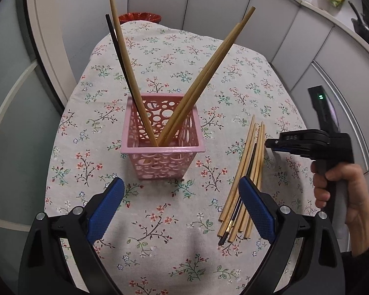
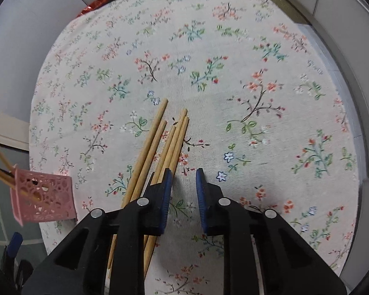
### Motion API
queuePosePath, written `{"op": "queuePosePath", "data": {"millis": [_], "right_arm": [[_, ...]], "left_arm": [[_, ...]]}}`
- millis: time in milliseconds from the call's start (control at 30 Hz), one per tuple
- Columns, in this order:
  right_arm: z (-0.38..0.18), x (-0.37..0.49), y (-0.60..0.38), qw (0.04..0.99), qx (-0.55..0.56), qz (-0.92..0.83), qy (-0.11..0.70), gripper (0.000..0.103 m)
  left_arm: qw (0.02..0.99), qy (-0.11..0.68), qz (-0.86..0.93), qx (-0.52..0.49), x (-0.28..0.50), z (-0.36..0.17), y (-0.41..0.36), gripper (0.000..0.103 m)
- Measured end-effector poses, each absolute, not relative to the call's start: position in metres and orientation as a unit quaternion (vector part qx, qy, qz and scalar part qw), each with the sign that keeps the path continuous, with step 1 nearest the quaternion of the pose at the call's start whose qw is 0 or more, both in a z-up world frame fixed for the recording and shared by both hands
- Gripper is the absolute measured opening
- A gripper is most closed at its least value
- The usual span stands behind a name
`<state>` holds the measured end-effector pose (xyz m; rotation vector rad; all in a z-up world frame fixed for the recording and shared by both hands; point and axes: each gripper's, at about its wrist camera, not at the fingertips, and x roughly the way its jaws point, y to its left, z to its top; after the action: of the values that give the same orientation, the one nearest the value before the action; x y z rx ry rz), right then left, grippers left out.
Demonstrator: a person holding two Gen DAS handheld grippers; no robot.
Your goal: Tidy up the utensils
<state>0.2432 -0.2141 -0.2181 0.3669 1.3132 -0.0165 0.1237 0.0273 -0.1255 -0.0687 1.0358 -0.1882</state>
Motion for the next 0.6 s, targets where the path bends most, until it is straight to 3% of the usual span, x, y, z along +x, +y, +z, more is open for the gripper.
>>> {"op": "queuePosePath", "data": {"millis": [300,433,600], "right_arm": [[-0.219,0.252,-0.197,0.78,0.136,-0.018,0.611,0.018],[-0.219,0.247,-0.178,0.779,0.055,-0.026,0.624,0.012],[-0.219,0.238,-0.176,0.78,0.039,-0.011,0.625,0.007]], "left_arm": [[0.867,0.491,-0.085,-0.023,0.125,-0.124,0.025,0.091],[0.867,0.491,-0.087,-0.019,0.121,-0.123,0.022,0.091],[0.868,0.487,-0.097,0.011,0.113,-0.123,0.01,0.091]]}}
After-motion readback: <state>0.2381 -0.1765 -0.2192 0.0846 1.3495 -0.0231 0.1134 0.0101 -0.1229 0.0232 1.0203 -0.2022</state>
